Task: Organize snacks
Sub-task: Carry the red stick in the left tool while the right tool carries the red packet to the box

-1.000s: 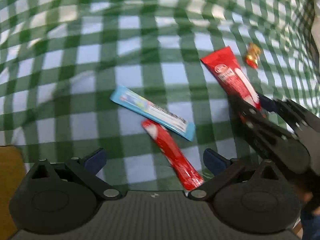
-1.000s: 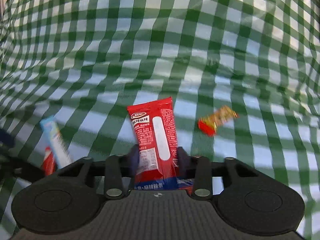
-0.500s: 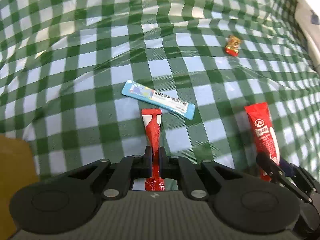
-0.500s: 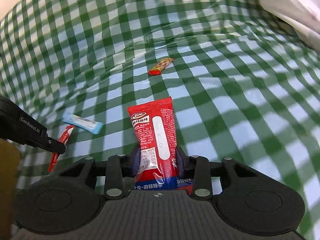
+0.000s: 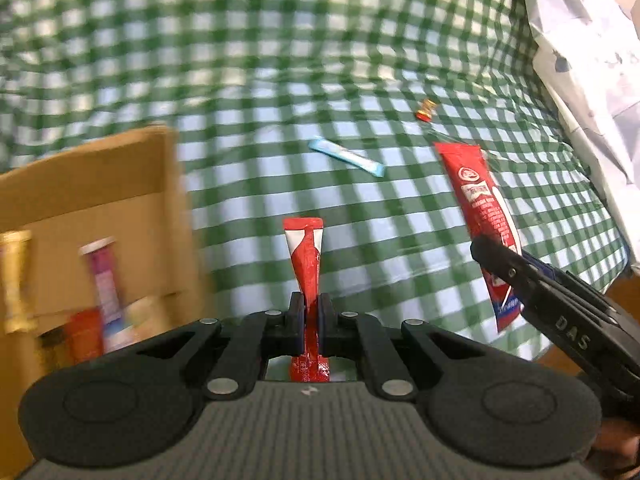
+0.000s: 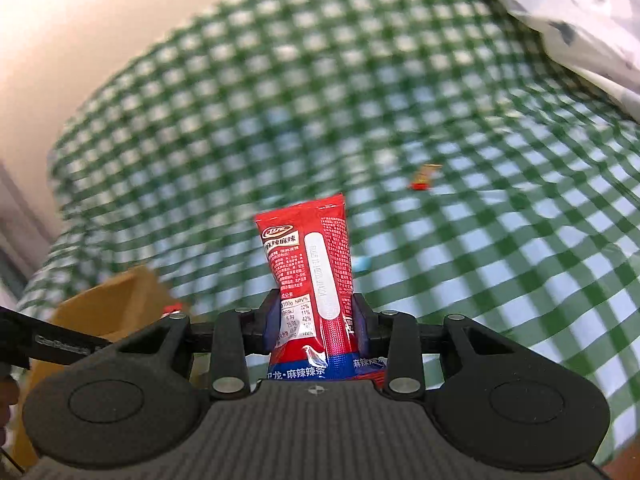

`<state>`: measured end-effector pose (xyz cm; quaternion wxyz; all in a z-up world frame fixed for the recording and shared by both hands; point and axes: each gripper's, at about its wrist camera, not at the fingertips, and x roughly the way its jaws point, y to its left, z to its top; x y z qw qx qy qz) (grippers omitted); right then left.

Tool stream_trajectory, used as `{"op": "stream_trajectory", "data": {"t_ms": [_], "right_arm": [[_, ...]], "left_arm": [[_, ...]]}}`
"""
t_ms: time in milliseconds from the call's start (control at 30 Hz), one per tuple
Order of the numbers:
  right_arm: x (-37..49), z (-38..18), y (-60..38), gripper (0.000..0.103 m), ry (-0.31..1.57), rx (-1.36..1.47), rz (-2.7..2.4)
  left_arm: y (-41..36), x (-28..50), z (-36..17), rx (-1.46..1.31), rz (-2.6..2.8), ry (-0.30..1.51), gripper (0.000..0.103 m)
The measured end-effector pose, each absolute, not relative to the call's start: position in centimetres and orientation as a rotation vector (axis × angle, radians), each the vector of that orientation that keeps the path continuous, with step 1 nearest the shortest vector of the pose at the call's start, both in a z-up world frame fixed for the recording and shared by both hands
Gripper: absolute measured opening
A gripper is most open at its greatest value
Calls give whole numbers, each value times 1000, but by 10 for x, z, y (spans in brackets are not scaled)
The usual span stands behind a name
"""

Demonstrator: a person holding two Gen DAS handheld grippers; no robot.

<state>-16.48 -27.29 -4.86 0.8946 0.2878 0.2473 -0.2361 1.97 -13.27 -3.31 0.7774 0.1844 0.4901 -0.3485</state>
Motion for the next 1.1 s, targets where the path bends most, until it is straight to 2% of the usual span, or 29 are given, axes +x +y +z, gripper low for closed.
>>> {"op": "stream_trajectory", "data": {"t_ms": [233, 500, 833, 1100], "right_arm": [[-161, -5, -152, 38, 555, 539, -303], [-168, 20, -36, 38, 633, 443, -153], [-186, 47, 16, 38, 617, 324, -154], [-179, 48, 25, 38, 646, 284, -179]], "left_arm": [[-15, -9, 17, 328, -660, 988, 6], [90, -46, 39, 215, -585, 944, 6], [140, -76, 46, 129, -596, 892, 6], [149, -64, 43, 90, -601, 898, 6]]}}
